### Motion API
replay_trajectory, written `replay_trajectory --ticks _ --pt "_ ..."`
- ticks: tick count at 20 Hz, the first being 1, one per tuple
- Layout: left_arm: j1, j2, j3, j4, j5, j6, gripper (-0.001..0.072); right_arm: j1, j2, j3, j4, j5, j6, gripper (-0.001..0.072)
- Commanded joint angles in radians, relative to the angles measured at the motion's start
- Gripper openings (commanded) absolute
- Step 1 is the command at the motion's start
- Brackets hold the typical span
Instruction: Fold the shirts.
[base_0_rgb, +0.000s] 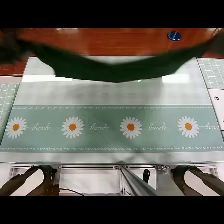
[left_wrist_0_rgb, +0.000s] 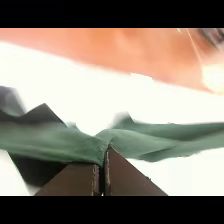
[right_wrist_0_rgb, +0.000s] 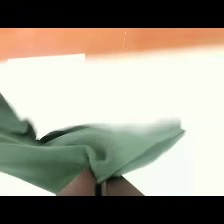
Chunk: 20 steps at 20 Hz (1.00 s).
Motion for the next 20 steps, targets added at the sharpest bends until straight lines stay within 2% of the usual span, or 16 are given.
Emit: replay_trajectory --ticks 1,3,5,7,9,14,18,20 --pt "0.028 0.204 0.220 0.261 0.123 -0.116 0.0018 0.017 0.124 0.250 -0.120 -0.001 0.057 0.0020" --pt "0.045 0.330 0.239 0.397 0.118 -0.165 0.0018 0.017 0.223 0.254 -0.171 0.024 0.058 0.0020" --pt "0.043 0.434 0.239 0.539 0.075 -0.176 0.0018 0.017 0.304 0.254 -0.235 0.079 0.069 0.0020" --pt "0.010 0.525 0.239 0.712 0.060 -0.244 0.0018 0.017 0.373 0.254 -0.280 0.143 0.077 0.0020" --pt "-0.041 0.586 0.239 0.795 0.059 -0.262 0.0018 0.017 0.422 0.254 -0.311 0.205 0.093 0.0020" --pt "-0.101 0.624 0.218 0.819 0.006 -0.263 0.0018 0.017 0.471 0.212 -0.322 0.323 0.109 0.0020" --pt "-0.098 0.586 0.059 0.816 0.006 -0.299 0.0018 0.017 0.470 0.003 -0.286 0.313 0.111 0.0019" --pt "-0.102 0.544 -0.049 0.793 0.038 -0.292 0.0018 0.017 0.465 -0.156 -0.229 0.248 0.111 0.0019"
